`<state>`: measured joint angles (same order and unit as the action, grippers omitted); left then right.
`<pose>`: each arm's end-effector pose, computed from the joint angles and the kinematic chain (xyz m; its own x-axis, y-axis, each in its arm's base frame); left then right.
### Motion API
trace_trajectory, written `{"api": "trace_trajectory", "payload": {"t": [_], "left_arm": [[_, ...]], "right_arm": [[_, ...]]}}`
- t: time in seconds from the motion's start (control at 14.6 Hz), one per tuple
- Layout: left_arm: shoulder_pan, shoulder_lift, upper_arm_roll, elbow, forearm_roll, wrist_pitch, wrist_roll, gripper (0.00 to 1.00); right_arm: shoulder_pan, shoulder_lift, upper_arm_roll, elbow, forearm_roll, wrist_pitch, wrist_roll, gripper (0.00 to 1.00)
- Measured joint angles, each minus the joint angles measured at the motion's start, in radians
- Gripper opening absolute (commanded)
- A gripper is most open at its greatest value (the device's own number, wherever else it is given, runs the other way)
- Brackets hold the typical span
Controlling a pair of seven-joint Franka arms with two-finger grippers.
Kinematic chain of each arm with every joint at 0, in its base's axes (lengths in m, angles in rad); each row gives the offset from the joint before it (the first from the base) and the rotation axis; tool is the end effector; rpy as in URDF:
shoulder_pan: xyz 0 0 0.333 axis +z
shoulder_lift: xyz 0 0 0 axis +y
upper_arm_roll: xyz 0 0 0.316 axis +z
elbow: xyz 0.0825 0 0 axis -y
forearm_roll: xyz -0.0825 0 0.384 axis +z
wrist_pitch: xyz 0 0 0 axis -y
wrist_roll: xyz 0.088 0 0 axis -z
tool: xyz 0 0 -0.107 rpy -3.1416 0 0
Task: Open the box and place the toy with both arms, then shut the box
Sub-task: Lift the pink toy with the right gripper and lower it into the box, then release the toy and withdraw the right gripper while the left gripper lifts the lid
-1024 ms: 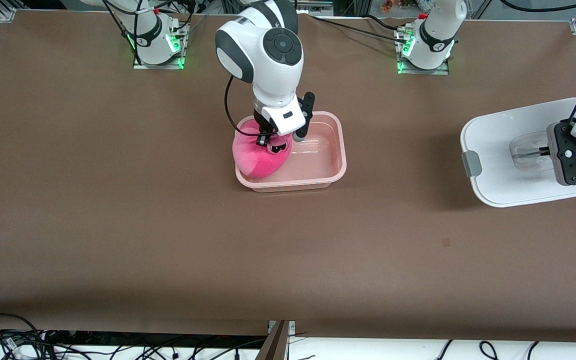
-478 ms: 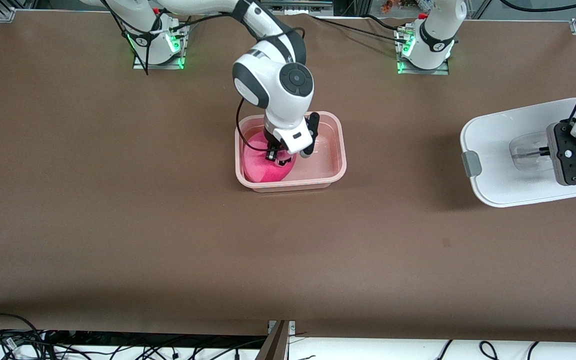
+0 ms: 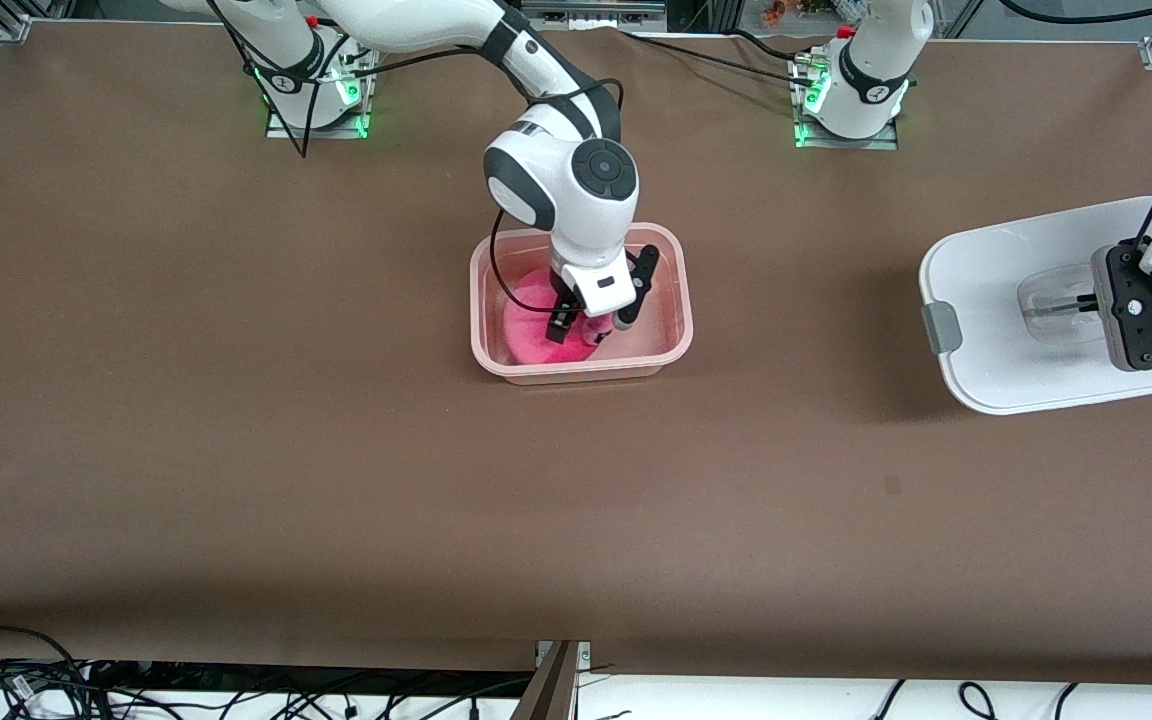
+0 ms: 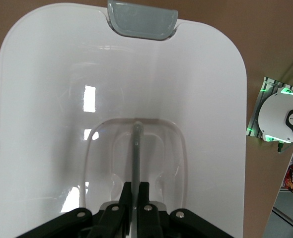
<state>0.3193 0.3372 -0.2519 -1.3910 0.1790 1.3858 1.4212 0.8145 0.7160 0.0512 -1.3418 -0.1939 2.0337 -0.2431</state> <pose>0.6153 0.0856 0.5006 0.1943 -0.9706 -0.1418 -0.9234 -0.2297 0.3074 0.4898 0.5461 0.3024 0.3788 0.9235 -0.0602 0.9206 -0.3694 0.1265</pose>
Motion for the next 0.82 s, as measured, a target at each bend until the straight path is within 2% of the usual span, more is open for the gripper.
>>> {"api": "trace_trajectory", "payload": {"t": [0.27,0.41,0.61,0.82], "left_arm": [[-0.001,0.000,0.000,0.000,0.000,0.000,0.000,0.00],[-0.002,0.000,0.000,0.000,0.000,0.000,0.000,0.00],[-0.004,0.000,0.000,0.000,0.000,0.000,0.000,0.00],[-0.014,0.000,-0.001,0.000,0.000,0.001,0.000,0.00]], "right_arm": [[0.004,-0.004,-0.003,0.013,0.018,0.011,0.045,1.00],[-0.002,-0.028,-0.013,0.028,0.047,-0.040,0.047,1.00],[-0.053,-0.130,-0.048,0.052,0.074,-0.178,0.052,1.00],[-0.188,-0.286,-0.094,0.060,0.082,-0.235,0.049,1.00]]}}
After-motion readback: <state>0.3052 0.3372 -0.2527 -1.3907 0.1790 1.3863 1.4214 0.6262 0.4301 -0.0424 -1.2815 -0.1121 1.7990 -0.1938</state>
